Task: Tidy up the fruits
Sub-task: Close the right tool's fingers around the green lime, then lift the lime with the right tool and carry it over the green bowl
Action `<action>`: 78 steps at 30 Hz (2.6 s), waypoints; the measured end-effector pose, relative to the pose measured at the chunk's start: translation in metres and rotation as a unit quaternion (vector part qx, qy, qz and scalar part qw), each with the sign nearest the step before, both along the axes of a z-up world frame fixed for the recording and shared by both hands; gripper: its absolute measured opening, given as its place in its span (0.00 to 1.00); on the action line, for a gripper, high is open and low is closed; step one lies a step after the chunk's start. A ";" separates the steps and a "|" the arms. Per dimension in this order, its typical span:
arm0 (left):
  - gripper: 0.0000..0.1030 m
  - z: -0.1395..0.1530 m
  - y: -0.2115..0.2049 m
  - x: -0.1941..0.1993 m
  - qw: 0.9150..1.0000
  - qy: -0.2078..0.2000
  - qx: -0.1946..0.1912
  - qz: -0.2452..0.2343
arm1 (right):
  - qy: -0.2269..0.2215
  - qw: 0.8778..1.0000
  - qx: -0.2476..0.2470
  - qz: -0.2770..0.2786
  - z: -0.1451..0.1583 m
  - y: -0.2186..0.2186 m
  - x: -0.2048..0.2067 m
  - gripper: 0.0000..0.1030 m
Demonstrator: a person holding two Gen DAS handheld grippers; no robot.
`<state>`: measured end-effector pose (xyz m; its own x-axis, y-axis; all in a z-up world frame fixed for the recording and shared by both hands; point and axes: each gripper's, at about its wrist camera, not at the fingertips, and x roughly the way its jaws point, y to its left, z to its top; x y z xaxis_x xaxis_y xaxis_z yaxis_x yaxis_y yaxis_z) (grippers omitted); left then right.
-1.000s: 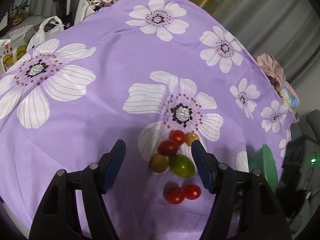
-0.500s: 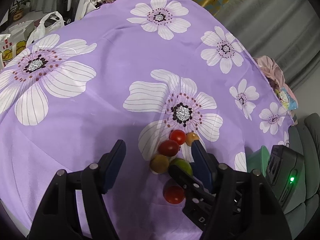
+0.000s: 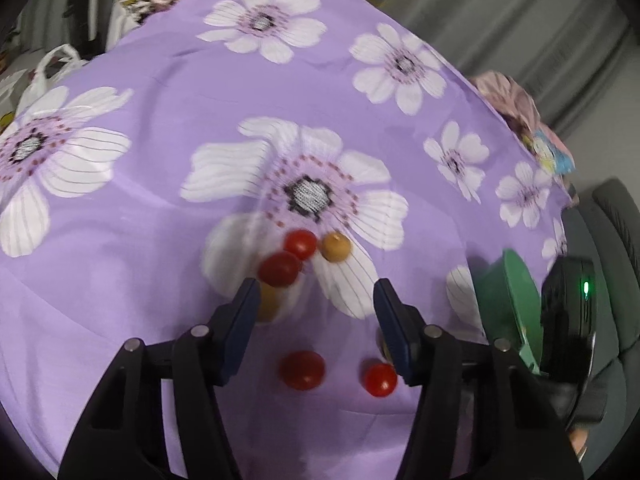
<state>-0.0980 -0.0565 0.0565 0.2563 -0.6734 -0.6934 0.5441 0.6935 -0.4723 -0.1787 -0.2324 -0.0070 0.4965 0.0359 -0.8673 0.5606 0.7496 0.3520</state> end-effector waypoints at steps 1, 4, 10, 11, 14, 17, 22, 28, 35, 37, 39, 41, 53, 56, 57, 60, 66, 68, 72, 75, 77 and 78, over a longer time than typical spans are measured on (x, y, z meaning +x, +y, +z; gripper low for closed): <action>0.54 -0.002 -0.004 -0.003 1.000 -0.001 0.003 -0.008 | 0.000 1.000 0.003 -0.005 0.000 -0.001 0.000 0.39; 0.50 -0.006 -0.016 -0.012 0.999 -0.001 0.010 -0.037 | 0.000 1.000 0.004 -0.008 0.000 -0.002 -0.002 0.39; 0.47 -0.014 -0.034 -0.025 0.996 0.015 0.007 -0.087 | -0.011 1.000 0.003 -0.016 0.008 -0.006 -0.008 0.39; 0.47 -0.015 -0.036 -0.027 0.996 0.014 0.009 -0.091 | -0.016 1.000 0.006 -0.020 0.009 -0.008 -0.010 0.39; 0.47 -0.018 -0.044 -0.033 0.993 0.022 0.009 -0.113 | -0.021 0.999 0.018 -0.027 0.009 -0.014 -0.011 0.39; 0.47 -0.019 -0.052 -0.042 0.991 0.023 0.006 -0.135 | -0.027 0.999 0.009 -0.031 0.015 -0.015 -0.014 0.39; 0.43 -0.027 -0.070 -0.047 0.986 0.043 -0.004 -0.161 | -0.038 0.999 0.017 -0.024 0.012 -0.016 -0.009 0.39; 0.38 -0.034 -0.075 -0.046 0.987 0.046 0.005 -0.157 | -0.031 0.999 0.010 -0.022 0.007 -0.016 -0.005 0.39; 0.33 -0.037 -0.077 -0.047 0.987 0.041 0.009 -0.158 | -0.015 0.999 0.024 -0.018 -0.002 -0.015 0.000 0.39; 0.34 -0.037 -0.077 -0.046 0.987 0.040 0.008 -0.157 | -0.015 0.999 0.023 -0.019 -0.003 -0.015 0.000 0.39; 0.34 -0.037 -0.077 -0.046 0.987 0.038 0.008 -0.158 | -0.016 0.999 0.023 -0.019 -0.003 -0.015 0.000 0.39; 0.34 -0.037 -0.077 -0.047 0.987 0.033 0.008 -0.157 | -0.017 0.999 0.023 -0.019 -0.003 -0.014 0.000 0.39; 0.33 -0.009 -0.062 -0.059 0.988 -0.017 -0.007 -0.152 | -0.054 0.999 0.003 0.002 0.022 -0.002 -0.009 0.38; 0.33 -0.002 -0.061 -0.062 0.988 -0.023 -0.011 -0.149 | -0.063 0.998 -0.002 0.008 0.029 0.002 -0.011 0.38; 0.33 0.001 -0.061 -0.064 0.988 -0.027 -0.012 -0.149 | -0.065 0.998 -0.004 0.010 0.032 0.003 -0.012 0.38; 0.33 0.008 -0.062 -0.068 0.988 -0.037 -0.015 -0.151 | -0.073 0.997 -0.016 0.013 0.042 0.005 -0.016 0.38; 0.33 0.029 -0.066 -0.082 0.984 -0.071 -0.021 -0.160 | -0.102 0.994 -0.029 0.018 0.062 0.006 -0.029 0.37; 0.33 0.034 -0.067 -0.085 0.983 -0.078 -0.020 -0.162 | -0.109 0.993 -0.032 0.020 0.067 0.006 -0.032 0.37; 0.33 0.039 -0.069 -0.090 0.983 -0.083 -0.024 -0.164 | -0.117 0.992 -0.039 0.020 0.074 0.005 -0.038 0.37; 0.33 0.042 -0.071 -0.095 0.982 -0.087 -0.025 -0.166 | -0.121 0.992 -0.043 0.017 0.077 0.004 -0.043 0.37; 0.33 0.045 -0.073 -0.098 0.981 -0.092 -0.024 -0.167 | -0.123 0.991 -0.044 0.016 0.079 0.003 -0.047 0.37; 0.33 0.046 -0.074 -0.099 0.981 -0.093 -0.025 -0.167 | -0.126 0.991 -0.046 0.016 0.081 0.002 -0.049 0.37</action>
<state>-0.1974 -0.1302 0.1026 0.1347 -0.7732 -0.6197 0.8171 0.4405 -0.3719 -0.2274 -0.2300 0.0738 0.6982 -0.0170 -0.7157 0.4380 0.8010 0.4081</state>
